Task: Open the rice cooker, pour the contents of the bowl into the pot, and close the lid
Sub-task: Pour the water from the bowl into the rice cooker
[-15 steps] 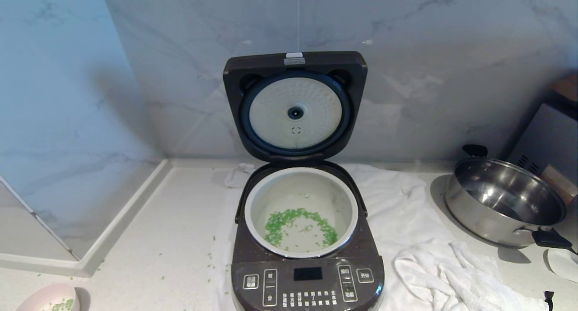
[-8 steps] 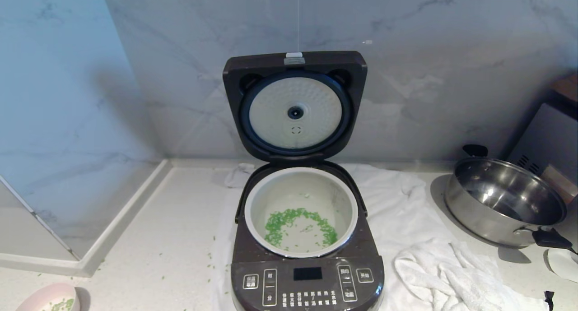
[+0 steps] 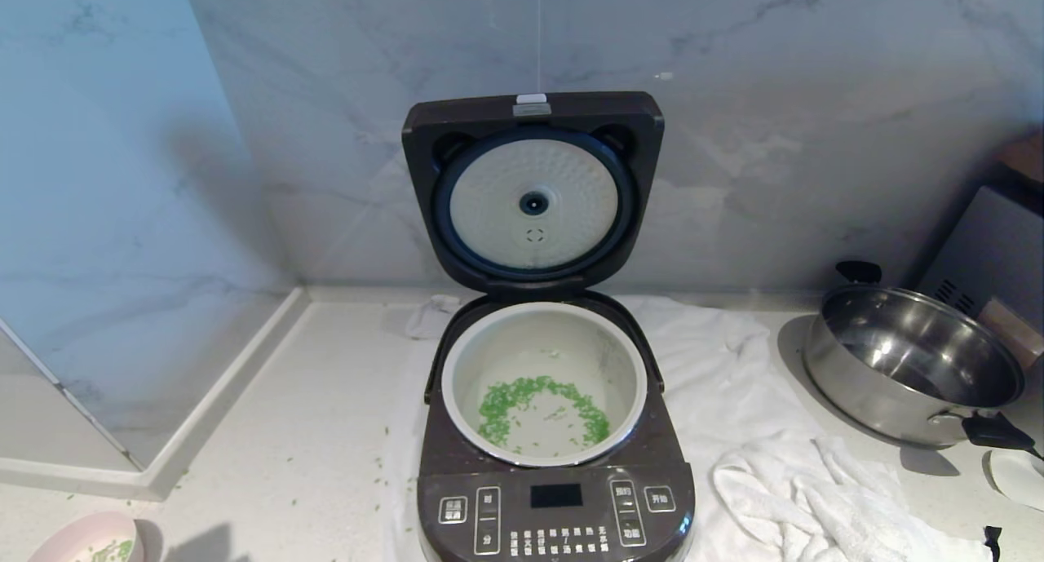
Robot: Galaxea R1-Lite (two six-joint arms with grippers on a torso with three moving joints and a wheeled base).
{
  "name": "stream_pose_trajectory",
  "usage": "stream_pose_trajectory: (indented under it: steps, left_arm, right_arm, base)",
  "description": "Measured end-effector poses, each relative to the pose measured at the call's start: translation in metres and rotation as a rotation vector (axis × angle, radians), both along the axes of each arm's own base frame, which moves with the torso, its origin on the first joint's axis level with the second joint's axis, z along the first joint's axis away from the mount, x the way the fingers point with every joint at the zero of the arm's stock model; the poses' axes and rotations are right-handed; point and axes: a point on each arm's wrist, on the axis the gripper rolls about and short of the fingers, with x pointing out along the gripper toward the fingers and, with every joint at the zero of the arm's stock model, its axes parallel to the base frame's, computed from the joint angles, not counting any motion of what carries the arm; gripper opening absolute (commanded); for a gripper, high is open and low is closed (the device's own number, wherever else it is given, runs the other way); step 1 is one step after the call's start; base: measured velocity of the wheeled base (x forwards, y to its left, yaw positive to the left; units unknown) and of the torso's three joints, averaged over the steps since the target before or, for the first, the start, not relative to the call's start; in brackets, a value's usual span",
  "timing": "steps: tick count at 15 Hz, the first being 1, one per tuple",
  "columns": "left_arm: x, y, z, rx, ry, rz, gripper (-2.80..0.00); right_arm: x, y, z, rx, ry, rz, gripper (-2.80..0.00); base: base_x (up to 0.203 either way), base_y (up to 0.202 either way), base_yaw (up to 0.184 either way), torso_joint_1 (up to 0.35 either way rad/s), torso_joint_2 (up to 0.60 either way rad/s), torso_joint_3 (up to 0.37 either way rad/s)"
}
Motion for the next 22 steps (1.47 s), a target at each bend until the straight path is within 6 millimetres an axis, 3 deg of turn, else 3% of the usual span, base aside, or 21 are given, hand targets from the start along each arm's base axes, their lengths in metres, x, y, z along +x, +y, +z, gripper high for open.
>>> stream_pose_trajectory:
  steps: [9,10,11,16,22]
  left_arm:
    - [0.035,0.064,-0.041,-0.170,0.286,0.144,-2.80]
    - [0.038,0.072,-0.046,-0.185,0.298,0.148,-0.26]
    - [0.041,0.079,-0.053,-0.202,0.313,0.152,0.00]
    - [0.054,0.115,-0.088,-0.281,0.396,0.194,0.00]
    - [0.064,0.134,-0.123,-0.378,0.429,0.186,0.00]
  right_arm:
    - [0.000,0.000,0.000,0.000,0.000,0.000,-2.80]
    - [0.000,0.000,0.000,0.000,0.000,0.000,-2.80]
    - [0.000,0.000,0.000,0.000,0.000,0.000,-2.80]
    - [0.000,0.000,0.000,0.000,0.000,0.000,-2.80]
    - [0.000,0.000,0.000,0.000,0.000,0.000,-2.80]
  base:
    - [0.000,0.000,0.000,0.000,0.00,0.000]
    - [0.000,0.000,0.000,0.000,0.00,0.000]
    - [0.000,0.000,0.000,0.000,0.00,0.000]
    - [0.000,0.000,0.000,0.000,0.00,0.000]
    - [0.000,0.000,0.000,0.000,0.00,0.000]
